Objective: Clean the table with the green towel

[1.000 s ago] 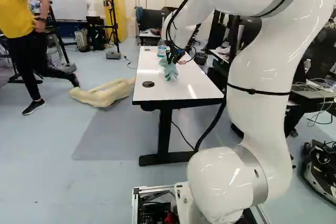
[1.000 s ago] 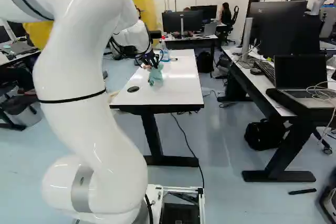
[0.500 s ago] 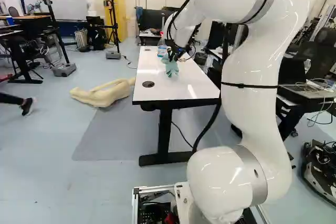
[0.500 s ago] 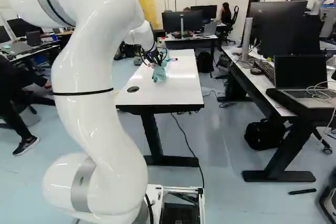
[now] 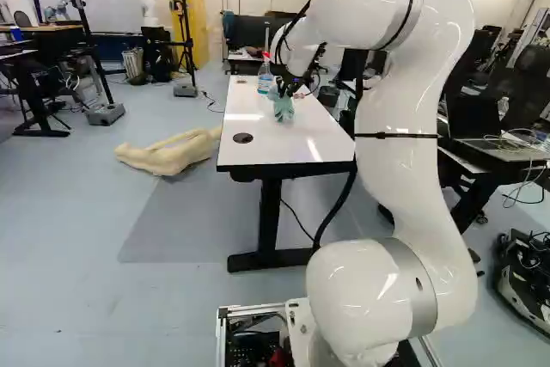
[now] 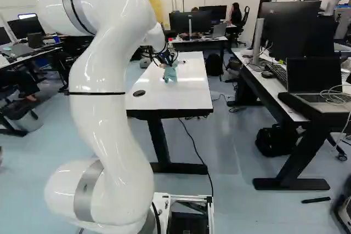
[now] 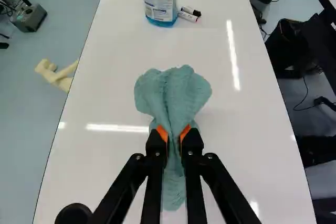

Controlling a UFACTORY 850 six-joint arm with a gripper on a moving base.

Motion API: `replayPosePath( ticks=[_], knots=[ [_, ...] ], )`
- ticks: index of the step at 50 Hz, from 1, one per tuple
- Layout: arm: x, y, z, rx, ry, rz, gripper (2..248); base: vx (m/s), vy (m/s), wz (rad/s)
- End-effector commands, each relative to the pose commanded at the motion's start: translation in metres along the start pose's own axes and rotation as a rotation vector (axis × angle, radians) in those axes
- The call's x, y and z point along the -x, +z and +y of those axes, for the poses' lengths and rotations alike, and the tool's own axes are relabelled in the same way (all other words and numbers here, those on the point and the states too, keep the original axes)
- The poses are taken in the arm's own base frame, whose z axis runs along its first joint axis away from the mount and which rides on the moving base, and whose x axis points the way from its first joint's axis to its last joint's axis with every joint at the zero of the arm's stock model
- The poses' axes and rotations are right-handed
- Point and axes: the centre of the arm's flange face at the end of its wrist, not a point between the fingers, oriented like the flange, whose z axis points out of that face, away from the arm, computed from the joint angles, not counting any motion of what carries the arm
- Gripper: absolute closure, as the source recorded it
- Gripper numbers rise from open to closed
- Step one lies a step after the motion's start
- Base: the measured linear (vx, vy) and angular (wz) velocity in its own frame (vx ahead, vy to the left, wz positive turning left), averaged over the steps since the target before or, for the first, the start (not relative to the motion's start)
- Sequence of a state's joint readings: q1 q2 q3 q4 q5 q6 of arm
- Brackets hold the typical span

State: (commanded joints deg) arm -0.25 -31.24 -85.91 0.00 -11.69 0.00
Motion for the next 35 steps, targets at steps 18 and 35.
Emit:
replayPosePath(
  ticks=[18,35],
  knots=[
    [-0.013,0.015,0.005,0.005,0.005,0.017,206,0.0,0.0,0.0],
    [-0.015,0.02,0.005,0.005,0.005,0.018,206,0.0,0.0,0.0]
  ],
)
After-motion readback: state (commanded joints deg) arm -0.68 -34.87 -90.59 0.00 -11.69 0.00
